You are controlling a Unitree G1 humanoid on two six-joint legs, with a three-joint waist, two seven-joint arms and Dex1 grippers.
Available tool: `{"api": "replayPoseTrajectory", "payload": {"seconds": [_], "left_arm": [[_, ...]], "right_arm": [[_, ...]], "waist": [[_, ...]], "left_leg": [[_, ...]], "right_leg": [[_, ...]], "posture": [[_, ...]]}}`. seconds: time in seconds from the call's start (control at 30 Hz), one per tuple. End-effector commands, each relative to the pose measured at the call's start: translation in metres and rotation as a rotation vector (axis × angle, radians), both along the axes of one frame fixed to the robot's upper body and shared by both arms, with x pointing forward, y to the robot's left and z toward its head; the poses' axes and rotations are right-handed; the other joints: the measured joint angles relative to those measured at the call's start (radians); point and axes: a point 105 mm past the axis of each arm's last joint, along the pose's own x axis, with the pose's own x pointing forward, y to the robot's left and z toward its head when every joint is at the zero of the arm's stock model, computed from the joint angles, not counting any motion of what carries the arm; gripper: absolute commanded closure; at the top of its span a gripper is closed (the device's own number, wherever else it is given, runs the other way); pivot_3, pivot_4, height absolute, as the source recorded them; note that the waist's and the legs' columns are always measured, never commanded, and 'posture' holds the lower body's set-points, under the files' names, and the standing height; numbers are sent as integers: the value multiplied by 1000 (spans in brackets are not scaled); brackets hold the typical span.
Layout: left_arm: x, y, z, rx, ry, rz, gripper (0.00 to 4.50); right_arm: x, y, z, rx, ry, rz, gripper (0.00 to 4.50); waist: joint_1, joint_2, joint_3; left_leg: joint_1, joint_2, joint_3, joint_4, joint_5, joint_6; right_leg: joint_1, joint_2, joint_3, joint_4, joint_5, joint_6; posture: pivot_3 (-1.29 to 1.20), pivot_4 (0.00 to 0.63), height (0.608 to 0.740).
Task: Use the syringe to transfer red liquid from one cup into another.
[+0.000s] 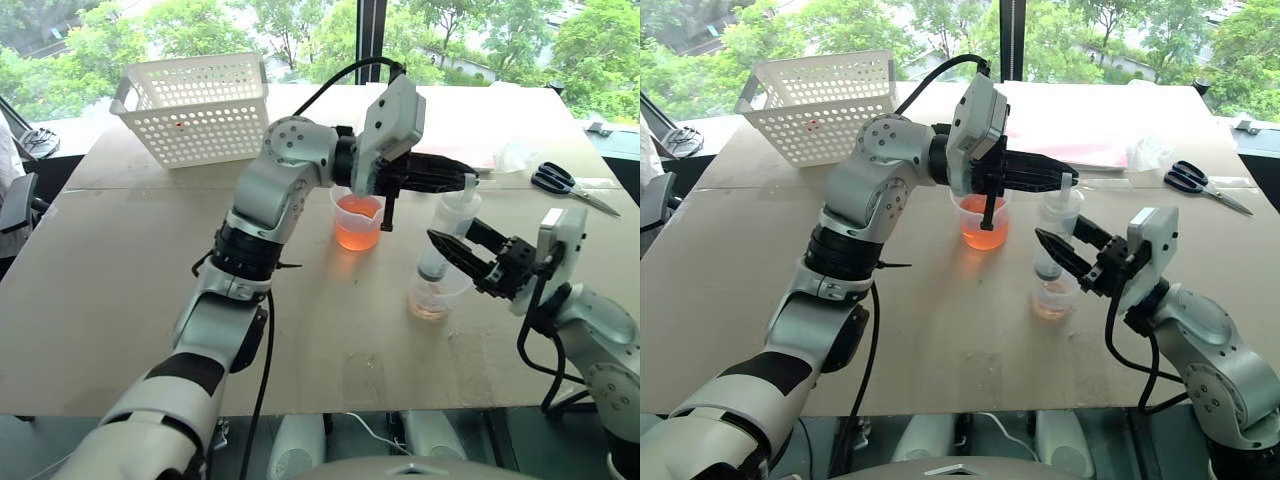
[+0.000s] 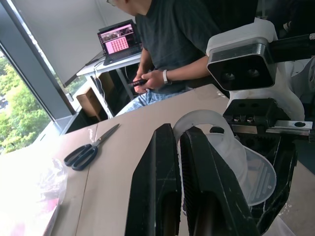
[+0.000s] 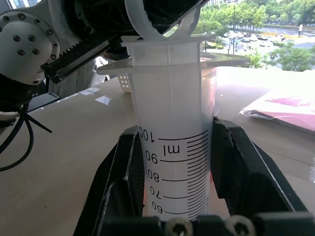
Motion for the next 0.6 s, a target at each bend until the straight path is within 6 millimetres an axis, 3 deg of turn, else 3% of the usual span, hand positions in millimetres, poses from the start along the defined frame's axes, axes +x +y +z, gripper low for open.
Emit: {"api": "replayPoseTrajectory", "payload": {"seconds": [0.03, 0.13, 0.17, 0.23, 0.33, 0.43, 0.6], "left_arm": [[-13, -5, -7, 35, 105, -95, 4500], [-8, 8, 29, -89, 261, -69, 4500], [-3, 13, 36, -106, 280, -34, 3821], [-2, 26, 40, -99, 329, -4, 3087], [-13, 42, 32, -47, 395, -6, 1644], [-18, 45, 19, -26, 404, 44, 1592], [-12, 27, 11, -74, 427, 125, 1592]], "right_arm": [[0, -21, 44, 51, -189, -101, 3060], [0, -20, 44, 48, -189, -102, 3060], [0, -20, 44, 48, -189, -103, 3060], [0, -20, 45, 46, -189, -104, 3061], [0, -19, 43, 37, -188, -104, 3062], [0, -18, 42, 35, -187, -102, 3063], [0, -11, 42, 15, -194, -75, 3063]], "waist": [[0, 0, 0], [-1, 0, 0], [-1, 0, 0], [-1, 0, 0], [-7, 0, 0], [-3, 1, 0], [11, 0, 0]], "left_leg": [[0, 0, 0, 0, 0, 0], [0, 0, 0, 0, 0, 0], [0, 0, -1, 0, 0, 0], [0, 0, -1, 0, 0, 0], [0, 1, -3, 0, 0, 0], [1, 1, -5, -1, 0, 0], [-1, 0, -6, 3, 0, 0]], "right_leg": [[0, 0, 0, 0, 0, 0], [0, 0, 0, 0, 0, 0], [0, 0, 0, 0, 0, 0], [0, 0, 0, 0, 0, 0], [0, 1, 0, 1, 0, 0], [0, 1, 0, 1, 0, 0], [1, -1, -1, 1, 0, 0]], "posture": [[0, 150, 740], [0, 150, 740], [0, 150, 740], [0, 150, 740], [0, 150, 740], [0, 150, 740], [0, 150, 740]]}}
